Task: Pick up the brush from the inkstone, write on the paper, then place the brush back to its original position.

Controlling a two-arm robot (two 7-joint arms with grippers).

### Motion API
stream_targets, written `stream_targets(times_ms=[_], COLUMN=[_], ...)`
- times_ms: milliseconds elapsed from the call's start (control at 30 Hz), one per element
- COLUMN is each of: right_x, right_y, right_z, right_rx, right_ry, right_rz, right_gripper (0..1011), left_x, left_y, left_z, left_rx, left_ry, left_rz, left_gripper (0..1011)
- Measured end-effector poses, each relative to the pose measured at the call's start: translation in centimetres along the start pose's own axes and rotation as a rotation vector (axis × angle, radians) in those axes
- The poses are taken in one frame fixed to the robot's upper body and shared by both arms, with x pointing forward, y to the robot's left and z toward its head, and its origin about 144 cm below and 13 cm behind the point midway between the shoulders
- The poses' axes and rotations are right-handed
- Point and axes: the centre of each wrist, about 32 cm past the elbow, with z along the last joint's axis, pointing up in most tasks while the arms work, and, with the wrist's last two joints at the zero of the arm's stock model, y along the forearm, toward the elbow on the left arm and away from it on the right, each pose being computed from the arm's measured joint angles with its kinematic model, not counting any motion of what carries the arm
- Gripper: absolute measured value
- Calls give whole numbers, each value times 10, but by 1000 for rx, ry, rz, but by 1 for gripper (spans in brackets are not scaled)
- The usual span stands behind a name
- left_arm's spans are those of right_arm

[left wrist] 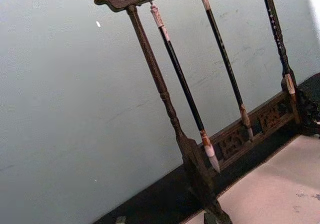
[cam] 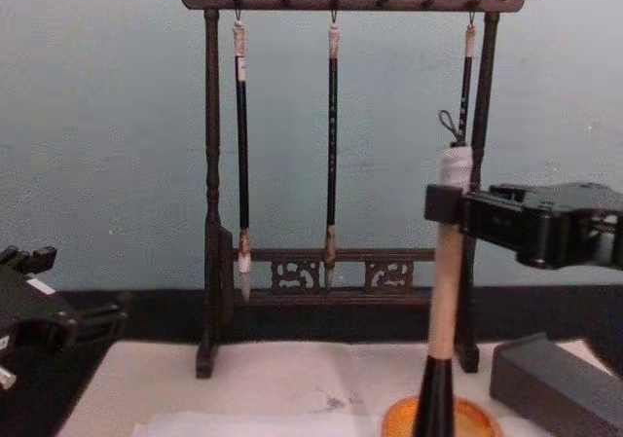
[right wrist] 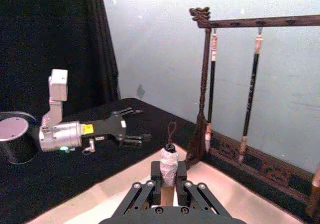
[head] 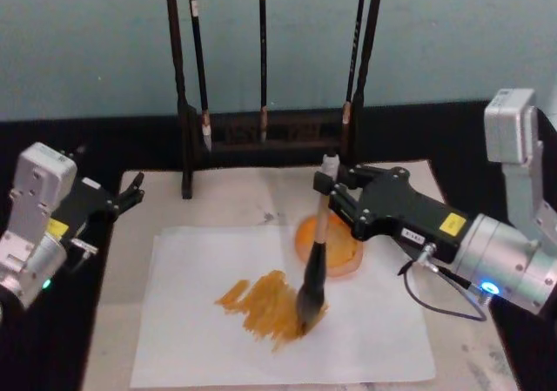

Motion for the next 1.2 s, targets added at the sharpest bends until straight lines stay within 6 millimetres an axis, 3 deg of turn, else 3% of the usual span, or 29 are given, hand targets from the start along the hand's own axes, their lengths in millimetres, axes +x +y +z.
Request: stream_targets(times_ms=[667, 1200], right_x=[13, 9], right_y=[-19, -10], right_z=[1, 19], right_rx=[-13, 26], right_ry=[-27, -73], right_rz=[-100, -63], right_gripper=[173, 173], left_x=[0, 0], left_y=[0, 0], left_z=[0, 0], left_rx=[0, 0], left_ry=[0, 0], left_rz=[0, 0], left_gripper=[1010, 1010])
